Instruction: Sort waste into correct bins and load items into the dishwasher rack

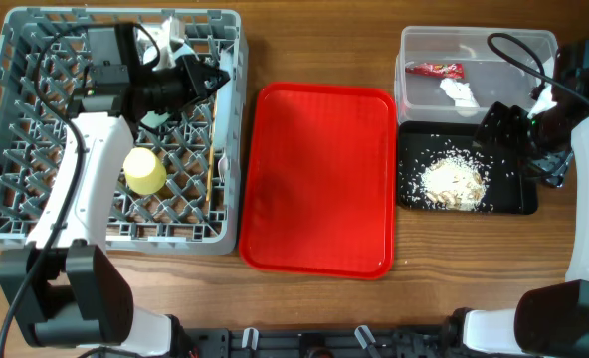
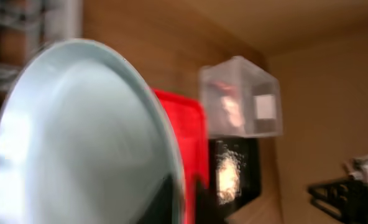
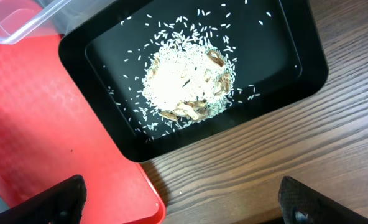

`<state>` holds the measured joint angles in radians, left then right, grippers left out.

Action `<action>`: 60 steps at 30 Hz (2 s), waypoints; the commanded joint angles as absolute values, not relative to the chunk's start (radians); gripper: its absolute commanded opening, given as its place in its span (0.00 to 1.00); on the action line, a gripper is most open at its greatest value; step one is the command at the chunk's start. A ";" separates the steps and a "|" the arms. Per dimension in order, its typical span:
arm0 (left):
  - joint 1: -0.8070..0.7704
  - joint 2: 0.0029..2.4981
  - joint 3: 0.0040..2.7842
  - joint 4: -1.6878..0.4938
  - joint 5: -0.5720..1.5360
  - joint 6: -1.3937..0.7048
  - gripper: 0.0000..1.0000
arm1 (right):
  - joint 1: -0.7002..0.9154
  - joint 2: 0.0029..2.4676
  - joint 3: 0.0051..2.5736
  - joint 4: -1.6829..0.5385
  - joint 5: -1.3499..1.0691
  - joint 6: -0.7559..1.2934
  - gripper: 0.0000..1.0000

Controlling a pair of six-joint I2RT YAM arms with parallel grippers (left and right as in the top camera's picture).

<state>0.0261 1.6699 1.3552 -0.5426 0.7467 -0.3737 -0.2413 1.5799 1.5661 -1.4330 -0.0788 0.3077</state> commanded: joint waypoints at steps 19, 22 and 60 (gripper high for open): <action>0.041 1.594 1.375 -0.582 0.500 -0.344 1.00 | -0.243 1.560 1.583 -1.367 -0.196 0.220 1.00; 0.041 1.576 1.375 -0.625 0.375 -0.344 1.00 | -0.236 1.560 1.583 -1.303 -0.318 0.170 1.00; -0.001 1.318 1.137 -0.971 0.011 -0.332 0.99 | 0.019 1.279 1.129 -0.906 -0.206 0.256 1.00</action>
